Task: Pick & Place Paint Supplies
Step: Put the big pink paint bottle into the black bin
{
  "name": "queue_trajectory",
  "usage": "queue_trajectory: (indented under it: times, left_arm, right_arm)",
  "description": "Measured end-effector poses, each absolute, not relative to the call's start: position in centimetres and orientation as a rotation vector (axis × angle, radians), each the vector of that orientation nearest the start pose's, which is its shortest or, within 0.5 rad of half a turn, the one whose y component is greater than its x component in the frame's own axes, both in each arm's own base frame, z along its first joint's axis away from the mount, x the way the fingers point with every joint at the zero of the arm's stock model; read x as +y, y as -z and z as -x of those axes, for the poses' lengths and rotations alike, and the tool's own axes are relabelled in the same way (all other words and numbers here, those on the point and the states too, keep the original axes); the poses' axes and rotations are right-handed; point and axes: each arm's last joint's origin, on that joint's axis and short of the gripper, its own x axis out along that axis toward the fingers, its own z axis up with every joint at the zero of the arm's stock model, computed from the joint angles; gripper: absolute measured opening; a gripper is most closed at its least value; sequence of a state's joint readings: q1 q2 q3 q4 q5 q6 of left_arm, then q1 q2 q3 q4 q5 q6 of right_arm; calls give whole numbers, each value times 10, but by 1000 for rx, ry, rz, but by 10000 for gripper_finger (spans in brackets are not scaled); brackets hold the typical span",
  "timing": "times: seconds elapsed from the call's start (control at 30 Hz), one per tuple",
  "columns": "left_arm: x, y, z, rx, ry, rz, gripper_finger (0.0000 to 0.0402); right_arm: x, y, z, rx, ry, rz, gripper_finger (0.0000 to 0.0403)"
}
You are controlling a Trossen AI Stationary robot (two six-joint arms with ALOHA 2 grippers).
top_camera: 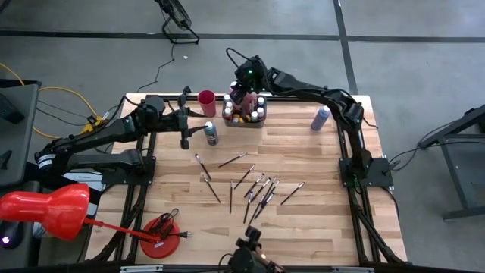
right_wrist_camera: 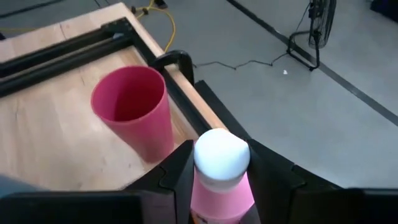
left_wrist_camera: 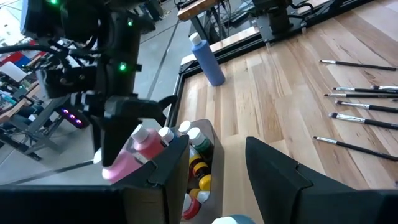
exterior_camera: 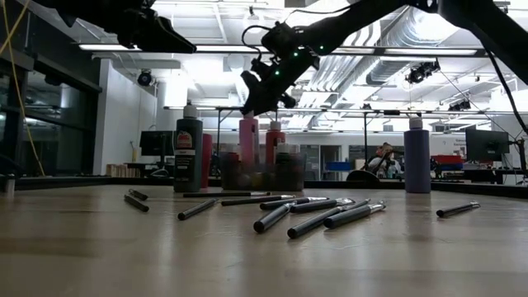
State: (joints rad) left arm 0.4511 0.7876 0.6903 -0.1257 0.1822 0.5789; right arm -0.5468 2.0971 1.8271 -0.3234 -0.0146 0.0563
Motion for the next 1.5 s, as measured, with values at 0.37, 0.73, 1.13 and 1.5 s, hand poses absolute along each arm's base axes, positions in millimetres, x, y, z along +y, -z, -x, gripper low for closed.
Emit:
queue_trajectory:
  times: [0.37, 0.73, 1.13, 1.5]
  left_arm:
    - [73, -305, -162, 282, -196, -503, 152]
    - [72, -305, -162, 285, -196, -501, 152]
    - [72, -305, -162, 283, -185, -497, 152]
    - [72, -305, -162, 284, -185, -493, 152]
  right_arm:
    - [-251, -269, -416, 536, 533, -278, 136]
    - [-249, -252, -419, 602, 680, -338, 134]
    - [-245, -258, -431, 479, 589, -331, 133]
    - [-239, -252, -438, 472, 571, -343, 131]
